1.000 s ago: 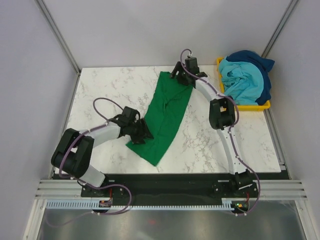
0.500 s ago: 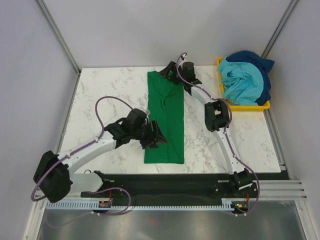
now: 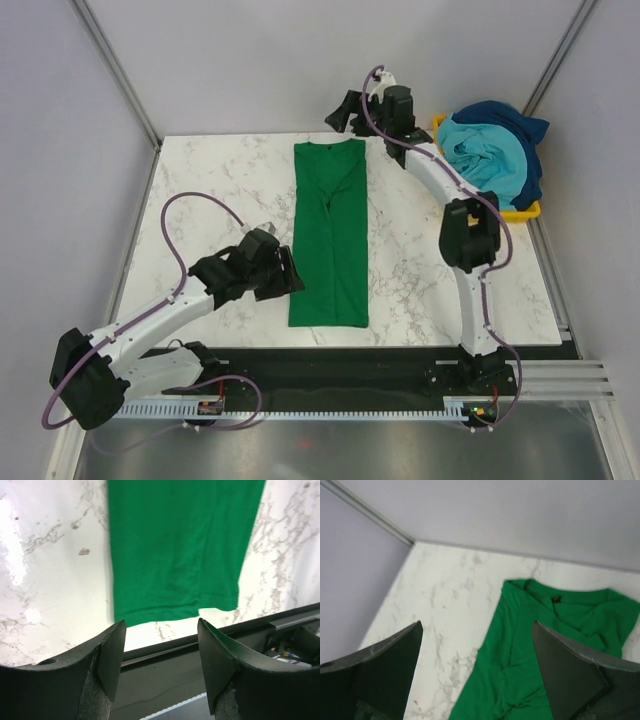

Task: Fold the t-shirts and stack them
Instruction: Fold the tshirt

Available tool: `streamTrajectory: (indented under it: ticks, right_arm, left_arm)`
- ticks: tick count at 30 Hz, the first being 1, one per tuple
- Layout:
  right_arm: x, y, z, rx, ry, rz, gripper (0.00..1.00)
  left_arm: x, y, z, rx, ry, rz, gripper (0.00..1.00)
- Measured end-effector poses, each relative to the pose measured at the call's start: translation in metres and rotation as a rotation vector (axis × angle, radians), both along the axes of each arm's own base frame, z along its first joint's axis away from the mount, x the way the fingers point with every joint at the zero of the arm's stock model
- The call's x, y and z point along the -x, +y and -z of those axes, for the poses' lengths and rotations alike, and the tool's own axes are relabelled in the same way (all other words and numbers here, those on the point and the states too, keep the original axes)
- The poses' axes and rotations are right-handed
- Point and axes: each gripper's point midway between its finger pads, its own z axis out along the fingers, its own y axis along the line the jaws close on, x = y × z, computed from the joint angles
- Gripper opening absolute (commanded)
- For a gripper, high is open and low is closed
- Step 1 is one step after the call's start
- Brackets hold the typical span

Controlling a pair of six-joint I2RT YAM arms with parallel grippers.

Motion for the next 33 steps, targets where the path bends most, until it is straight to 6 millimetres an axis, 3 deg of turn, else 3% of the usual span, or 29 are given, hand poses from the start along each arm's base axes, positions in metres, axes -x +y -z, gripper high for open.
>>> streamTrajectory:
  ticks: [1,4,5,7,9,11,13,15,17,18,20,23,29,33]
  right_arm:
    - [0.007,-0.008,-0.014,0.008,-0.01,0.01,0.98]
    - [0.06,-0.045,-0.066,0.032,-0.053,0.068,0.98]
    - [0.077,-0.058,-0.071,0.039,-0.057,0.094,0.95]
    - [0.114,-0.079,-0.062,0.059,-0.016,0.123,0.91]
    - [0.155,-0.092,-0.03,0.084,0.065,0.138,0.86]
    - [0.195,-0.097,0.02,0.125,0.193,0.13,0.83]
    - [0.249,-0.1,0.081,0.164,0.351,0.111,0.81]
    - [0.303,-0.105,0.125,0.195,0.483,0.085,0.77]
    - [0.356,-0.112,0.154,0.215,0.588,0.058,0.74]
    - [0.371,-0.114,0.158,0.208,0.604,0.054,0.71]
    - [0.393,-0.117,0.157,0.174,0.61,0.049,0.68]
    - [0.41,-0.111,0.155,0.095,0.589,0.024,0.67]
    - [0.458,-0.099,0.192,0.067,0.705,-0.039,0.64]
    - [0.469,-0.083,0.192,0.027,0.693,-0.084,0.62]
  left_arm:
    - [0.001,0.003,0.004,-0.014,0.006,-0.003,0.66]
    - [0.006,0.009,0.017,-0.043,0.026,-0.005,0.66]
    - [0.008,0.012,0.022,-0.052,0.034,-0.006,0.66]
    - [0.012,0.016,0.03,-0.066,0.046,-0.007,0.65]
    - [0.016,0.019,0.038,-0.077,0.059,-0.005,0.65]
    - [0.019,0.022,0.044,-0.087,0.07,-0.004,0.64]
    - [0.021,0.023,0.048,-0.091,0.073,-0.001,0.64]
    - [0.021,0.023,0.051,-0.089,0.071,0.0,0.64]
    - [0.023,0.023,0.055,-0.084,0.072,0.004,0.64]
    - [0.024,0.023,0.057,-0.081,0.073,0.006,0.64]
    - [0.027,0.025,0.062,-0.085,0.081,0.008,0.63]
    - [0.029,0.026,0.068,-0.082,0.083,0.01,0.63]
    - [0.035,0.031,0.079,-0.089,0.093,0.011,0.63]
    - [0.037,0.031,0.085,-0.082,0.098,0.016,0.63]
